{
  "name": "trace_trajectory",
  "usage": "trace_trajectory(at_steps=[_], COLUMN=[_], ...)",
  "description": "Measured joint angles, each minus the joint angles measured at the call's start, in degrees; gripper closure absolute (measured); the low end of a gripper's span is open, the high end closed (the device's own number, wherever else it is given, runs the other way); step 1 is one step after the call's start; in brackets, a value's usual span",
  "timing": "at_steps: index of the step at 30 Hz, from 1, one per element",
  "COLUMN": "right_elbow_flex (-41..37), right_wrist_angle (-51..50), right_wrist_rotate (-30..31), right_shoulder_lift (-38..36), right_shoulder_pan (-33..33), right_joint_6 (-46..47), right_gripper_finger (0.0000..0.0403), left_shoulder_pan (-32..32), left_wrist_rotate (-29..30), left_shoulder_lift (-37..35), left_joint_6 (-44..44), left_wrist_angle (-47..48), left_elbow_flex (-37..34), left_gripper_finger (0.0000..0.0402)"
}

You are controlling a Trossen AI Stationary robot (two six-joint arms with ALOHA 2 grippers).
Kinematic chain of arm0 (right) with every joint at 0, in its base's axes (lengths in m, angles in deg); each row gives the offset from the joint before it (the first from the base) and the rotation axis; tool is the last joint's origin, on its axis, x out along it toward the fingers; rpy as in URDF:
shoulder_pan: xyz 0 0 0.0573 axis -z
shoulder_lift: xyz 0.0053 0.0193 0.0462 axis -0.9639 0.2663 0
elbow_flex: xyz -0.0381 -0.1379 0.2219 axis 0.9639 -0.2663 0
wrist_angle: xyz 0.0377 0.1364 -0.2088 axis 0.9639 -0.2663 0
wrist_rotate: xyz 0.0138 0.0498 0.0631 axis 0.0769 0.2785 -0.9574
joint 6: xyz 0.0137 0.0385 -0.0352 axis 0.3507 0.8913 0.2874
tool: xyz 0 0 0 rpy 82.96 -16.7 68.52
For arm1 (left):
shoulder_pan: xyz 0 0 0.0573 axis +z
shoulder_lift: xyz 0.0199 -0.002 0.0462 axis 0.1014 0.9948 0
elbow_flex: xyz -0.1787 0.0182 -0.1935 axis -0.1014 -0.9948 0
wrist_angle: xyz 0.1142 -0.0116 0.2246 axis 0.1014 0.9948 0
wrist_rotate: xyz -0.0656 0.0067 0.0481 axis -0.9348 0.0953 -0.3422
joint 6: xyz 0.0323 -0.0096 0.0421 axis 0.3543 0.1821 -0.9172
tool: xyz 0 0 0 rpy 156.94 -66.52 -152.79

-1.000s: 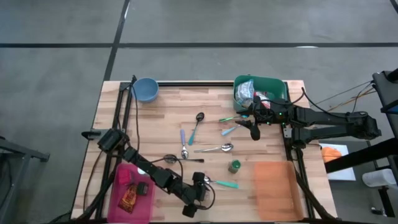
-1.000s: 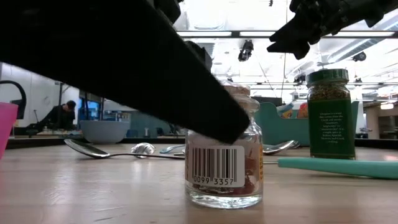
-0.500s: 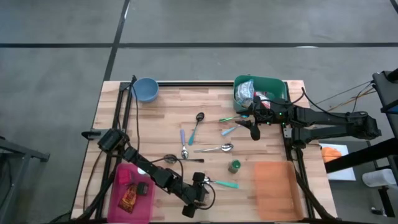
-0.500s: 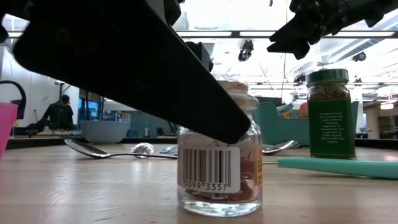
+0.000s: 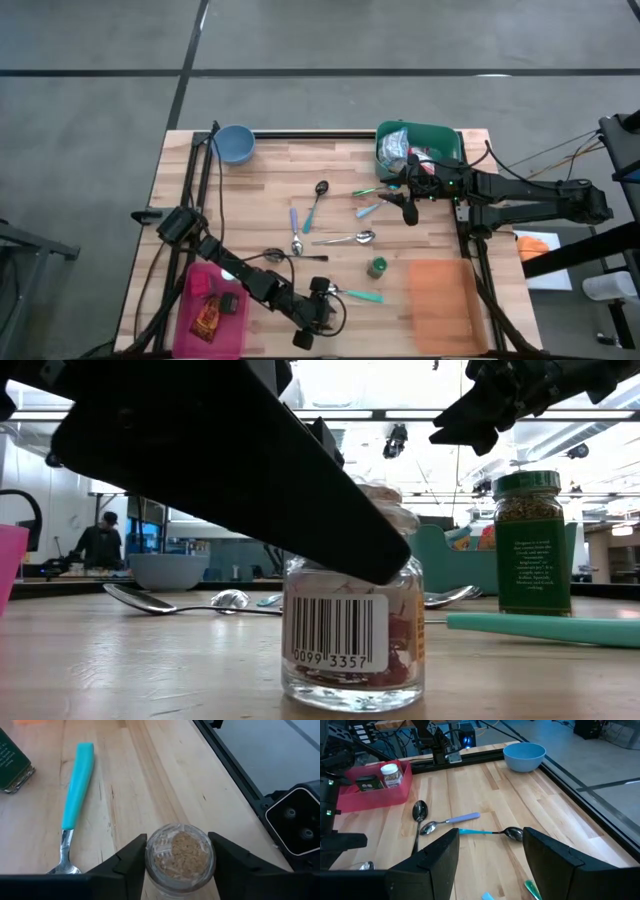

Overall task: Pick & Place Food Item
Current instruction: Put the brown seasoning bottle into the pink bin

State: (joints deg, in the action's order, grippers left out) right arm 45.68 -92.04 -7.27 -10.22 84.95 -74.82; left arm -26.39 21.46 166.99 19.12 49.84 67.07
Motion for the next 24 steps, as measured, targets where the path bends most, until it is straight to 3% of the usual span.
trace_trajectory(at_steps=[24], right_elbow_flex=[0.0], right_wrist_angle=[0.0], right_wrist_rotate=[0.0], right_shoulder_lift=[0.0], right_shoulder_pan=[0.0], right_joint_6=[0.0], right_gripper_finger=[0.0189], left_shoulder_pan=[0.0], left_wrist_rotate=[-0.2], left_shoulder_lift=[0.0], left_joint_6=[0.0], left_wrist_angle=[0.0], left_elbow_flex=[0.0], left_gripper_finger=[0.0229])
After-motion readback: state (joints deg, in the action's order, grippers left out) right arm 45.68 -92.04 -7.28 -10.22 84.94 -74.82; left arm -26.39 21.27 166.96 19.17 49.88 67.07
